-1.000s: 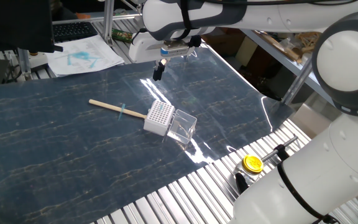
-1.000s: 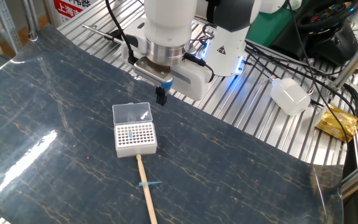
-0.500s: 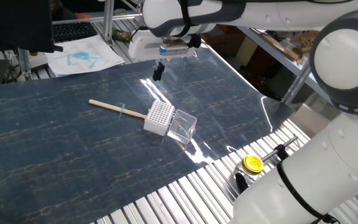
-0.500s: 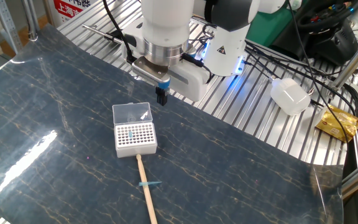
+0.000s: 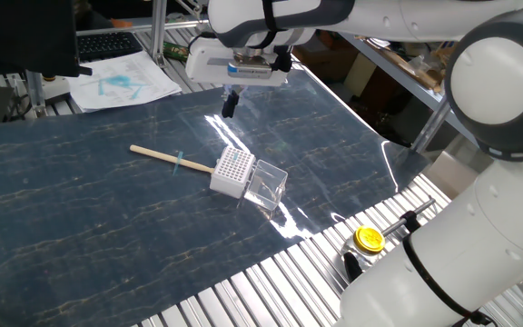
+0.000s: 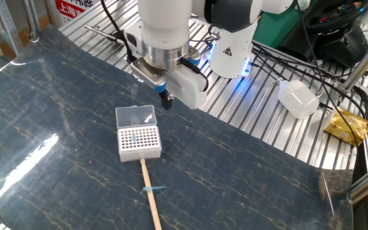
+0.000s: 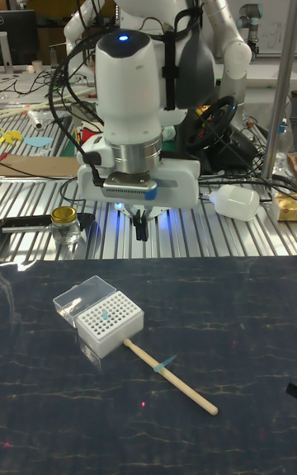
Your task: Insert a medium pipette tip into the holder for medium pipette tips
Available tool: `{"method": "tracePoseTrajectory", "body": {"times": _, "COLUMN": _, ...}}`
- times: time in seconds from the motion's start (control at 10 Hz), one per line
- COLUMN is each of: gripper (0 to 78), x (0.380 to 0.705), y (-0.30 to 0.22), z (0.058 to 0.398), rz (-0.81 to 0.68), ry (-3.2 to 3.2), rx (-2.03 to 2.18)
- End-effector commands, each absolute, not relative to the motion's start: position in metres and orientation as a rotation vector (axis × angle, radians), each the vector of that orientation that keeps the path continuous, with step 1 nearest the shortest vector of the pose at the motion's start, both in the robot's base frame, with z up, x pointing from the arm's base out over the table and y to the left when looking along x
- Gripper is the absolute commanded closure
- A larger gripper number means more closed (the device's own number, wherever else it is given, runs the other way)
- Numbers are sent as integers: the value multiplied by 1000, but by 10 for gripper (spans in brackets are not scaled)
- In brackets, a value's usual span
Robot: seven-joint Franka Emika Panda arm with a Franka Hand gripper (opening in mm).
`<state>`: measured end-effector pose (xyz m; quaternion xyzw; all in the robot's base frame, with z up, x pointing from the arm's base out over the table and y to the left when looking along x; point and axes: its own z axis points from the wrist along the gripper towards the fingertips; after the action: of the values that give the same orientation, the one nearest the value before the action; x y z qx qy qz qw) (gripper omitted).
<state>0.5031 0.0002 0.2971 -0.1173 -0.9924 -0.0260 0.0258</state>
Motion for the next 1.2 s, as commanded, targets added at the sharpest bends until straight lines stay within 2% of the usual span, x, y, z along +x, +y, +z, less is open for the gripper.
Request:
{"method": "tracePoseTrajectory", "body": {"times": 0.1, "gripper": 776, "x": 525, "y": 0, "z": 294, "rz": -178, "ry": -2981, "rx": -672}}
{"method": "tracePoseTrajectory", "body": {"times": 0.7, "gripper": 776, "x": 551, "y": -4, "z": 278, "rz": -199, "ry": -2970, "rx": -730}}
{"method": "tracePoseTrajectory", "body": {"times": 1.2, "gripper": 776, "x": 549, "y": -5, "z": 265, "rz": -201, "ry": -2987, "rx": -745}}
